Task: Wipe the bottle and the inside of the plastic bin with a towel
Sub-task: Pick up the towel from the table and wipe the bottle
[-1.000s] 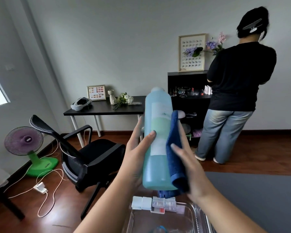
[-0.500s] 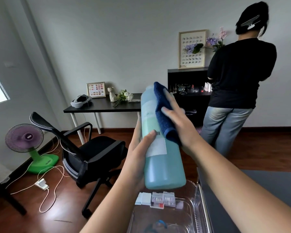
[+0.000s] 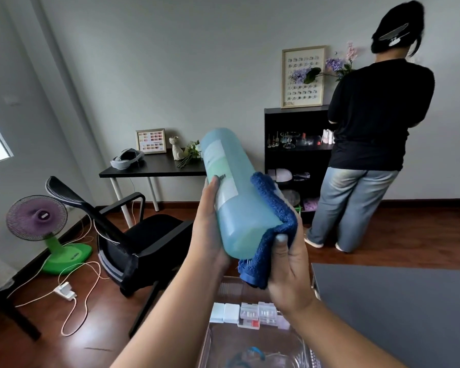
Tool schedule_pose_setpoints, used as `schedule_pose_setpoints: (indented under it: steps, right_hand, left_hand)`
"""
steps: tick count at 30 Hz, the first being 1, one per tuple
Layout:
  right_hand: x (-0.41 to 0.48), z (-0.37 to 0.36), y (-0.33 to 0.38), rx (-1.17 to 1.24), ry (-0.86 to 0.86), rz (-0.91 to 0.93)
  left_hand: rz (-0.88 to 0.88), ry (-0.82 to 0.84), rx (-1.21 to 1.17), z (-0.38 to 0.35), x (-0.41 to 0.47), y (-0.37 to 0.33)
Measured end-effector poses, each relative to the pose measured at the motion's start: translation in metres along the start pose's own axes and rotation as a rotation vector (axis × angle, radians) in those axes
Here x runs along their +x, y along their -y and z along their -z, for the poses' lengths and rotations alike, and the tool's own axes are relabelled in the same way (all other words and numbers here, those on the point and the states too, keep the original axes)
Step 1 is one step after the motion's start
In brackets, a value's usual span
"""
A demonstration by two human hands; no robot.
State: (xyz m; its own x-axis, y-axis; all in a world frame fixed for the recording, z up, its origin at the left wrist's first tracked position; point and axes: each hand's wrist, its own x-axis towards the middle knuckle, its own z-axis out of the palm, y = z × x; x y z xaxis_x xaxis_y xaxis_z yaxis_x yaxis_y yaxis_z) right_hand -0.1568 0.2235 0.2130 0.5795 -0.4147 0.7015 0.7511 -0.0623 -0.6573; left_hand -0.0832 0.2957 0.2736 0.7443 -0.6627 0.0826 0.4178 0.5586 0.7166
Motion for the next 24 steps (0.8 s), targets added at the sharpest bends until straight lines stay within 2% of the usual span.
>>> schedule_pose_setpoints:
  steps: [2, 5, 7, 9, 11, 13, 15, 18, 20, 24]
  right_hand:
    - [0.012, 0.003, 0.011, -0.122, 0.093, 0.051]
    - [0.036, 0.024, 0.025, -0.549, 0.375, 0.321]
    - [0.041, 0.028, 0.028, -0.628, 0.460, 0.411]
    - [0.030, 0.017, 0.027, -0.426, 0.330, 0.286]
    - [0.018, 0.005, 0.025, 0.059, 0.117, -0.049]
    - [0.018, 0.004, 0.016, 0.353, 0.038, -0.322]
    - [0.032, 0.011, 0.017, 0.245, 0.074, -0.349]
    - [0.063, 0.012, 0.028, -0.111, 0.235, -0.199]
    - [0.079, 0.011, 0.030, -0.299, 0.325, -0.169]
    - [0.083, 0.009, 0.026, -0.358, 0.410, -0.224]
  left_hand:
    - [0.000, 0.057, 0.071, 0.004, 0.003, -0.005]
    - [0.018, 0.109, 0.136, 0.008, 0.003, -0.021]
    - [0.043, 0.162, 0.109, 0.003, 0.000, -0.024]
    - [0.014, 0.175, 0.079, -0.002, -0.001, -0.020]
    - [-0.042, 0.098, 0.131, -0.003, -0.001, -0.014]
    - [-0.056, 0.044, 0.193, -0.003, -0.002, -0.012]
    - [-0.058, 0.035, 0.230, 0.002, -0.002, -0.012]
    - [-0.146, 0.105, 0.307, 0.010, -0.007, -0.005]
    - [-0.198, 0.140, 0.356, 0.013, -0.011, 0.006]
    - [-0.260, 0.099, 0.296, 0.015, -0.017, 0.023]
